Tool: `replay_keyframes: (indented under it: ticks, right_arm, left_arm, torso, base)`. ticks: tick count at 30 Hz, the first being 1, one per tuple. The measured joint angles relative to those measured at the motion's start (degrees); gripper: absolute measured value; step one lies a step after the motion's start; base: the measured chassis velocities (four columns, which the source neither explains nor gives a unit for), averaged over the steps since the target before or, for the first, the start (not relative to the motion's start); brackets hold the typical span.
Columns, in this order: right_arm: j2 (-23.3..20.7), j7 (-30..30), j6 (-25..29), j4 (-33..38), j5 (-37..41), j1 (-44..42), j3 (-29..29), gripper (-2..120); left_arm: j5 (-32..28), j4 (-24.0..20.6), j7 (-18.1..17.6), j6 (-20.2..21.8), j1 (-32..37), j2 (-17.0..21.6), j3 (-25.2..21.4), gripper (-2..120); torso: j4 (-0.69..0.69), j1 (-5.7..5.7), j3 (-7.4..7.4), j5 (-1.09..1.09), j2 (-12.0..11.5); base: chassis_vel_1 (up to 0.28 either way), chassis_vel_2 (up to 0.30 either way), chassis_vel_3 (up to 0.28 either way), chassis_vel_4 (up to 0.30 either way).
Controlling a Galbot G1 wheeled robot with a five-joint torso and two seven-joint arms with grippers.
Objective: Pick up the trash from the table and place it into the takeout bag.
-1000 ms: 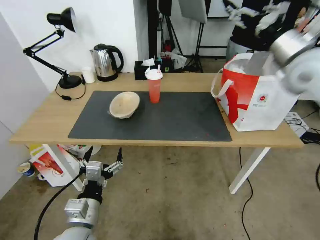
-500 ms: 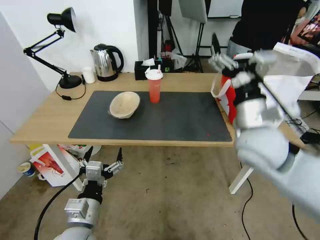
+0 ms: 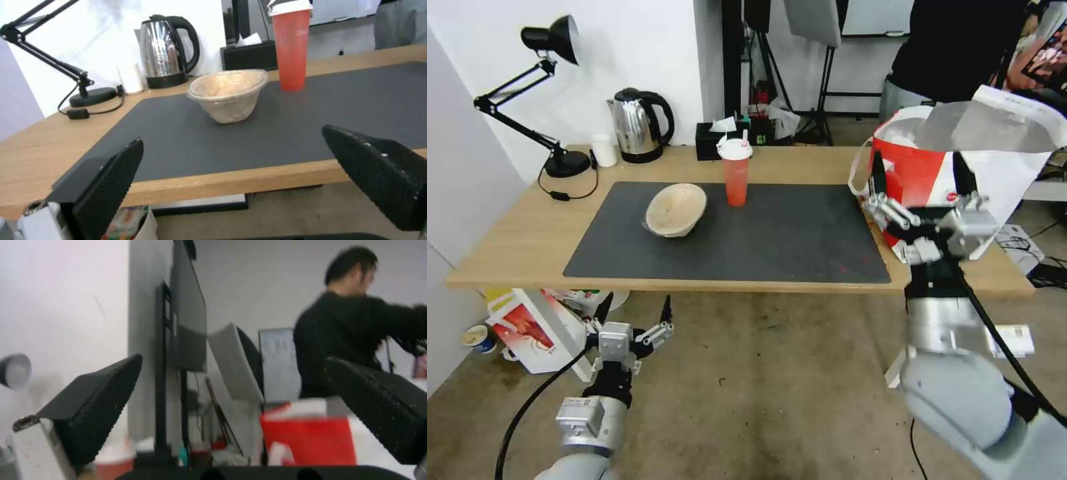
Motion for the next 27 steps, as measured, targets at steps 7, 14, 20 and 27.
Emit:
replay_keyframes:
  ticks: [7,14,20,27]
  right_arm:
    - [-0.48,2.68,-0.01,0.48,0.28,-7.32,0.24,100]
    - [-0.27,4.47,-0.56,0.38,-0.93,-12.53,-2.04,100]
    - [-0.74,5.79,-1.96,0.20,-0.88,-15.12,-3.92,100]
    - [-1.10,7.02,-3.05,-0.90,-0.53,-17.59,-6.50,100]
  left_arm:
    - [0.00,0.00,0.00,0.00,0.00,0.00,0.00,100]
    - [0.00,0.00,0.00,0.00,0.00,0.00,0.00,100]
    - [0.00,0.00,0.00,0.00,0.00,0.00,0.00,100]
    - [0.00,0.00,0.00,0.00,0.00,0.00,0.00,100]
  torso:
    - [0.00,0.01,0.00,-0.01,0.00]
    - [0.00,0.01,0.00,0.01,0.00]
    - [0.01,0.01,0.00,0.00,-0.01]
    - [0.00,0.01,0.01,0.01,-0.01]
  base:
    - [0.000,0.000,0.000,0.000]
    - [0.000,0.000,0.000,0.000]
    - [0.000,0.000,0.000,0.000]
    - [0.000,0.000,0.000,0.000]
